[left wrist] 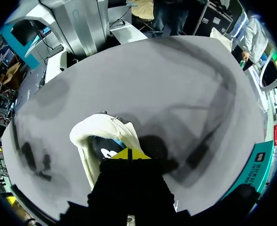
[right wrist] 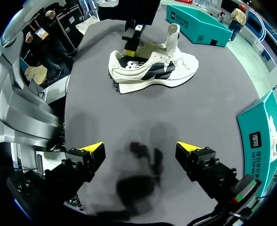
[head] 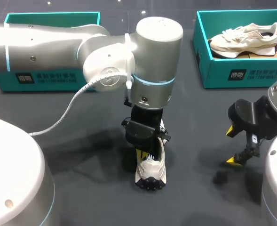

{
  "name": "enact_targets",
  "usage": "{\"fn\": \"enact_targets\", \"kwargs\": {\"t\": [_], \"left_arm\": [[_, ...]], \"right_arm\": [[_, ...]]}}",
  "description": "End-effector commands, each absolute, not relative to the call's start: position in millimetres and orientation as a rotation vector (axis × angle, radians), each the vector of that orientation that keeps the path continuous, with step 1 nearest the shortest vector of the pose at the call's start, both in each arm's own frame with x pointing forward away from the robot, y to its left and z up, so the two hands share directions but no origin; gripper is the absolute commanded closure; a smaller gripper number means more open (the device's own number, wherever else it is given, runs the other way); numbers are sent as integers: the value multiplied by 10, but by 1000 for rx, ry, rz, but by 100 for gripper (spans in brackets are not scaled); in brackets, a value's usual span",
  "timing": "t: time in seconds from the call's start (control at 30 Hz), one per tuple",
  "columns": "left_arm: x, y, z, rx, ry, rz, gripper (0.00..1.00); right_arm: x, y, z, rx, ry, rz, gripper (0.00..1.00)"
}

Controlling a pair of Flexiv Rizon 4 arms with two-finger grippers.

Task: Take the shoe out of the shoebox, open the shoe tongue, remove and reinsert the insole, then place the shoe into the shoebox

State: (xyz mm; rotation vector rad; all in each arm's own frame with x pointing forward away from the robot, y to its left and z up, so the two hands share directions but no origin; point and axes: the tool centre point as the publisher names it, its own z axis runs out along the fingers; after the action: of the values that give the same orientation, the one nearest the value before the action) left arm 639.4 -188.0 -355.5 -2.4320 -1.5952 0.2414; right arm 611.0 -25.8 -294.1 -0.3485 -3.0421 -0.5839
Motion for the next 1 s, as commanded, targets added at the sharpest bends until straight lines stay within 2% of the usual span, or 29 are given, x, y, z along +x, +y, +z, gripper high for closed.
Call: {"fn": "enact_targets", "kwargs": {"t": [0.03,0.43,1.0], "left_arm": [[6394,-1907,-3673,-2422,-1612,253,100],[6331,-1953,-3611,-2386,-1669,241,100],[6283,-1949,-4108,-2317,-1853,249,100]], "right_arm": [[6081,-267,-2937,-350,-3046,-585,0],[6081,-267,-2937,-350,-3046,-585,0],[6081,-267,-2937,-350,-3046,-585,0]]}}
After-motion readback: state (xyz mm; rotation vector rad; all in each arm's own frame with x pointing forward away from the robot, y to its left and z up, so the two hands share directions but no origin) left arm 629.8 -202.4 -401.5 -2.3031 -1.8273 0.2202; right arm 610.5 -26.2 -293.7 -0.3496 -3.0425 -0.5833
